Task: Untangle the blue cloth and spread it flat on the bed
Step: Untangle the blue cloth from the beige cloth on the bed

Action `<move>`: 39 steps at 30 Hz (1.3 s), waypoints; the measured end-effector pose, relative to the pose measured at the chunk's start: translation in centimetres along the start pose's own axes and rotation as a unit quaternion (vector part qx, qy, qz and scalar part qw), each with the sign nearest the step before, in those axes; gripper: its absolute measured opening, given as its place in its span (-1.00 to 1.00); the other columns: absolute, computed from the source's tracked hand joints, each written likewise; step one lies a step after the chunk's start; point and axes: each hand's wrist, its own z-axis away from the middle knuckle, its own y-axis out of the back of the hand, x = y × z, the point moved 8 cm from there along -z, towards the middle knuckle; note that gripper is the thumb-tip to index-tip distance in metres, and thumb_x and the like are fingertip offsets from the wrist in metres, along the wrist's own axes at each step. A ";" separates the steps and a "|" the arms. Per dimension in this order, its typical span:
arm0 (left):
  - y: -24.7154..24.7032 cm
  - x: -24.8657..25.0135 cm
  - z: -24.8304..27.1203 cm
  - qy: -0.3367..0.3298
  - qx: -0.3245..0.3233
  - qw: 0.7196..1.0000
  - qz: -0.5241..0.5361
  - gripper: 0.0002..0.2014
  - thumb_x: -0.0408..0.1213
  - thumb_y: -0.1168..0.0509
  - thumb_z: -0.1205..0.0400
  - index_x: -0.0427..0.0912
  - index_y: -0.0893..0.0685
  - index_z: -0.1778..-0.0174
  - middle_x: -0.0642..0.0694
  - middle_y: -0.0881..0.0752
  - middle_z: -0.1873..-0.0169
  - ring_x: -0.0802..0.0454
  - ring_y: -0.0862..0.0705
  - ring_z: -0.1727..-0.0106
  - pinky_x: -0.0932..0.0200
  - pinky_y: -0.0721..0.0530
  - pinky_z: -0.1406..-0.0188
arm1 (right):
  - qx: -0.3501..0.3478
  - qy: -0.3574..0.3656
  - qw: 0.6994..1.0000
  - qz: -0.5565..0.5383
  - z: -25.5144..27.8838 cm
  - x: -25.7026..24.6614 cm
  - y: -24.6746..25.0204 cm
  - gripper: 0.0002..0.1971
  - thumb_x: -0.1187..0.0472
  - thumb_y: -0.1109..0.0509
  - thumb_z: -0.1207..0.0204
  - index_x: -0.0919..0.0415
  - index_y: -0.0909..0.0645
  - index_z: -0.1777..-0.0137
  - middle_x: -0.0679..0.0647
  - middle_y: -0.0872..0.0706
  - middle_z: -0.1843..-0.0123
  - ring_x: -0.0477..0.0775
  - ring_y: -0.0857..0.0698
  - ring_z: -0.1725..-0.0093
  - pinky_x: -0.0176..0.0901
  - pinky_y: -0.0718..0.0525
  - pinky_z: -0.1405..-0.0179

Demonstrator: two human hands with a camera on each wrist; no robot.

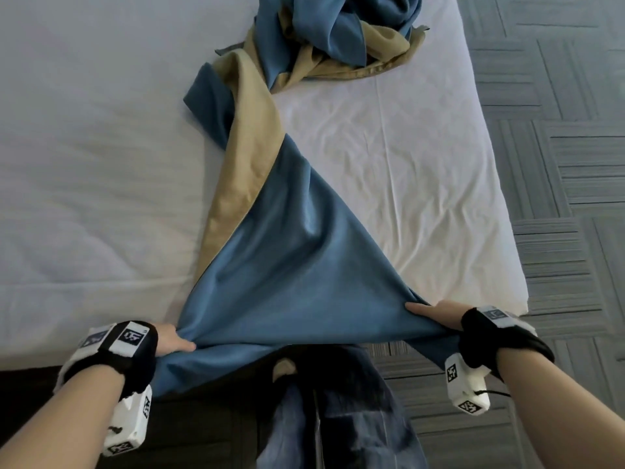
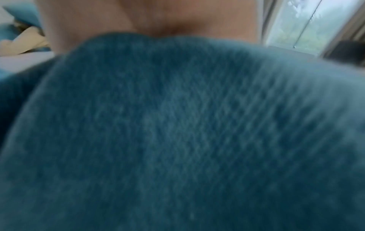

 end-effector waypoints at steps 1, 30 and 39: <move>-0.2 -0.3 0.0 0.000 -0.004 1.000 -0.011 -0.33 0.13 -0.27 -0.57 -0.23 -0.41 -0.50 -0.19 -0.54 -0.44 -0.09 -0.54 -0.42 0.22 -0.45 -0.38 | 0.011 -0.004 1.000 0.006 0.1 0.3 -0.1 -0.24 -0.37 -0.23 -0.44 0.32 -0.57 -0.30 0.25 -0.67 -0.30 0.21 -0.64 -0.24 -0.17 -0.41 -0.06; -4.6 0.0 0.8 -0.081 0.135 0.980 0.123 -0.45 -0.15 -0.43 -0.51 -0.26 -0.41 -0.35 -0.27 -0.61 -0.33 -0.26 -0.60 -0.32 -0.07 -0.55 -0.27 | 0.138 0.168 0.964 -0.150 2.7 -5.0 -5.9 -0.62 0.09 -0.44 -0.46 0.31 -0.50 -0.16 0.20 -0.68 0.00 0.25 -0.69 -0.08 -0.11 -0.53 0.08; -0.9 6.9 1.0 -0.152 0.146 0.944 0.254 -0.33 -0.16 -0.55 -0.38 -0.27 -0.42 -0.32 -0.23 -0.62 -0.24 -0.20 -0.60 -0.20 0.08 -0.45 -0.07 | 0.080 0.187 0.956 -0.212 1.5 -11.1 -1.9 -0.46 0.00 -0.60 -0.28 0.16 -0.55 -0.22 0.04 -0.70 0.02 0.02 -0.65 0.12 -0.20 -0.53 0.14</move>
